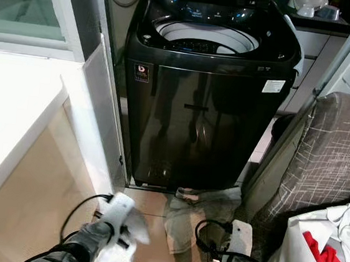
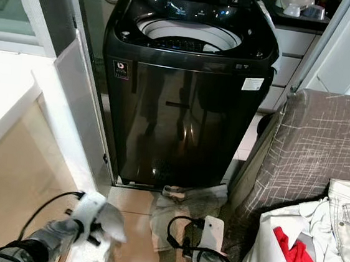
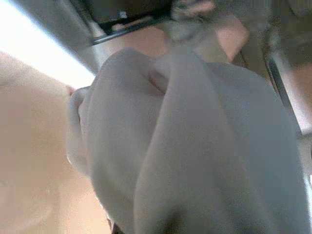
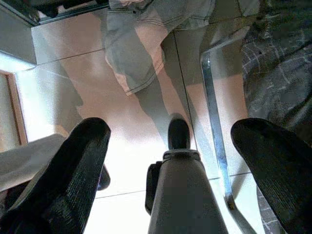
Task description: Clothes washing
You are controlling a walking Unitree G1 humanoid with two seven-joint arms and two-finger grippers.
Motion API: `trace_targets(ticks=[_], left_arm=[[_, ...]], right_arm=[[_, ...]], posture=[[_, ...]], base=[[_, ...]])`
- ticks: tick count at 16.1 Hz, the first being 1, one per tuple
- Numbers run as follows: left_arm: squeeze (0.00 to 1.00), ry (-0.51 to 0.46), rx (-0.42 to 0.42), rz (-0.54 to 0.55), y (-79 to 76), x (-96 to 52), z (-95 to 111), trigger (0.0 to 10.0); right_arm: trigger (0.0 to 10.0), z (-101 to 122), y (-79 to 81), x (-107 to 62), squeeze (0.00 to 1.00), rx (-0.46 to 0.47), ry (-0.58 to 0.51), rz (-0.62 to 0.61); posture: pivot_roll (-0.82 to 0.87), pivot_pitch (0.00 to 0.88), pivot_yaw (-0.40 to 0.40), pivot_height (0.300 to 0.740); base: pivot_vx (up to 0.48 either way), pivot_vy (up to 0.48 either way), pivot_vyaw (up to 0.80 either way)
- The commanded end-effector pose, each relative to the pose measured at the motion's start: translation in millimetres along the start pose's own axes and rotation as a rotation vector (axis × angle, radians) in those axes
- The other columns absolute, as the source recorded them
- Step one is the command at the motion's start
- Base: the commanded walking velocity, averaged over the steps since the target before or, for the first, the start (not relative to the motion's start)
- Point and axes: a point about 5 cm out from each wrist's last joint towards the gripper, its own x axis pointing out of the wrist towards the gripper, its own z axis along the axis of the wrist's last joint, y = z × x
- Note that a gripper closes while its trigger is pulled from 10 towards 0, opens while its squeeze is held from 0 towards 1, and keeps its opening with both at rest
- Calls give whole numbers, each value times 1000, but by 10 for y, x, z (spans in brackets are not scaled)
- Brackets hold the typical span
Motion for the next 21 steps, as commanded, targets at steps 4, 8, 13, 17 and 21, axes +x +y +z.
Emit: trace_targets(ticks=[4, 8, 13, 17, 21], left_arm=[[0, -70, -188, 169, 204, -21, 169, 10000], [0, -98, -289, 220, 190, -16, 202, 10000], [0, -88, -253, 272, 159, -14, 152, 10000], [0, -87, -217, 227, 143, -12, 138, 10000], [0, -82, -243, 269, 263, -45, 76, 10000]], right_arm=[[10000, 149, -5, 3, 0, -14, -47, -17], [10000, 228, -193, -4, 0, -13, -89, -54], [10000, 331, -260, -12, 0, 7, -131, -77], [10000, 402, -170, -10, 0, -72, -150, -34], [10000, 521, -161, -17, 0, -92, -173, -36]], posture=[[-121, 0, 53, 731], [-122, 0, 47, 731], [-118, 0, 29, 731], [-111, 0, 15, 731], [-64, 0, -13, 731]], base=[[0, 0, 0], [0, 0, 0], [0, 0, 0], [0, 0, 0], [0, 0, 0]])
